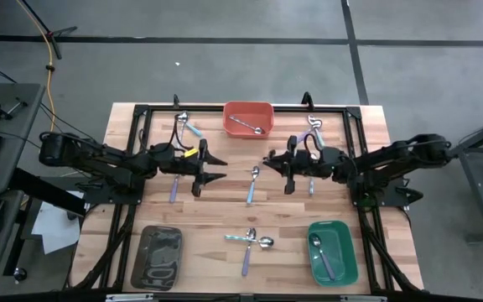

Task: Sort silverware by color (type)
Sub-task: Put the right blue spoon into the black bin

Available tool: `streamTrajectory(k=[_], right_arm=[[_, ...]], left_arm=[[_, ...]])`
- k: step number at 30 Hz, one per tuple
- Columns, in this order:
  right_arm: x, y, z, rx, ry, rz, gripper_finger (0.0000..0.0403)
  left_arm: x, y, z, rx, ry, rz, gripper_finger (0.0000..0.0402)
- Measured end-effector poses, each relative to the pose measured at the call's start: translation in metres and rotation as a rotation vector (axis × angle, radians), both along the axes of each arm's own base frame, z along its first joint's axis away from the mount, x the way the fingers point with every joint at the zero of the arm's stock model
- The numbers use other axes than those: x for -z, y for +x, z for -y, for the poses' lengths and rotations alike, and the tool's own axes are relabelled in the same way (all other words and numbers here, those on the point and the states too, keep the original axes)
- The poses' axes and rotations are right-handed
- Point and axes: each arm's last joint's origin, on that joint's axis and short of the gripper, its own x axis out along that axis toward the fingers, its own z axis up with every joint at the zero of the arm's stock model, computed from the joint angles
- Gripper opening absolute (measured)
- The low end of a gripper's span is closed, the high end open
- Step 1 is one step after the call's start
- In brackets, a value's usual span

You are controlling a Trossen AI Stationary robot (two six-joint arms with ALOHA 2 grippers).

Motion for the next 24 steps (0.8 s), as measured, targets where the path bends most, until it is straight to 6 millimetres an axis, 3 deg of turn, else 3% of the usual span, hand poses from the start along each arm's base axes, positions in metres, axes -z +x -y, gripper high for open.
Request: streamTrajectory(k=[6,13,24], right_arm=[[0.001,0.011,-0.012,-0.046,0.0,-0.001,0.0001],[-0.01,0.031,-0.028,-0.09,-0.053,0.029,0.0003],[-0.019,0.034,-0.043,-0.13,-0.052,0.05,0.0003]], left_arm=[[-0.002,0.007,0.011,0.016,-0.009,-0.013,0.017],[0.001,0.031,0.022,0.019,-0.003,-0.032,0.0171],[-0.003,0.043,0.032,-0.008,-0.001,-0.025,0.0179]])
